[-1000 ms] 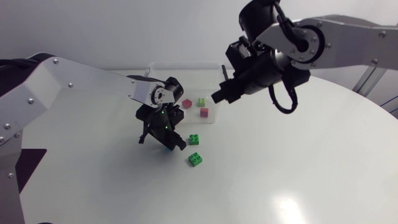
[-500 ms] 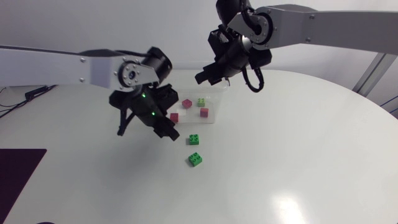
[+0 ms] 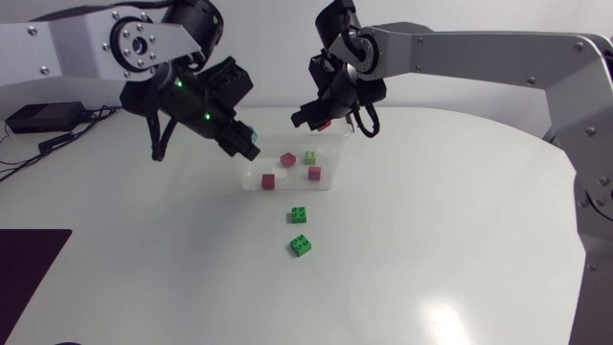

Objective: Place the duplo bricks in the container

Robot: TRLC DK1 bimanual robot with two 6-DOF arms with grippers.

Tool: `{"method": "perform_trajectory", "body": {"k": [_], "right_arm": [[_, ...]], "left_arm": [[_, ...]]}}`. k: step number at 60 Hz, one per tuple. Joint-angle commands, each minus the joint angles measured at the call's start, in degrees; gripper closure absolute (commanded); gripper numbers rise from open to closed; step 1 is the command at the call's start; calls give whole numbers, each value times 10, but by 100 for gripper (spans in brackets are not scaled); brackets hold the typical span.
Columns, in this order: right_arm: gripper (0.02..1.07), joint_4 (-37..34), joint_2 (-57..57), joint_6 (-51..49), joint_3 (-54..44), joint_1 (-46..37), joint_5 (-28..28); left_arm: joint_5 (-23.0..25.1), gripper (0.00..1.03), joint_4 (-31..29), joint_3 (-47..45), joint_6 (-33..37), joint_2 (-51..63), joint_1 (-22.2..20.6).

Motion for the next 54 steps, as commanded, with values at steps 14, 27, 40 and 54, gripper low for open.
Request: {"method": "perform_trajectory", "body": {"k": [14, 27, 40, 54], "right_arm": [[21, -28, -110, 1, -63, 2, 2], [21, -22, -236, -1, -233, 43, -9], [21, 10, -276, 12, -359, 100, -11], [21, 44, -233, 13, -414, 133, -23]], "left_arm": [[-1, 83, 103, 94, 9, 50, 33], [-1, 82, 129, 173, -3, 153, 47], [-1, 81, 126, 245, -12, 235, 52], [0, 79, 110, 320, -18, 298, 58]]}}
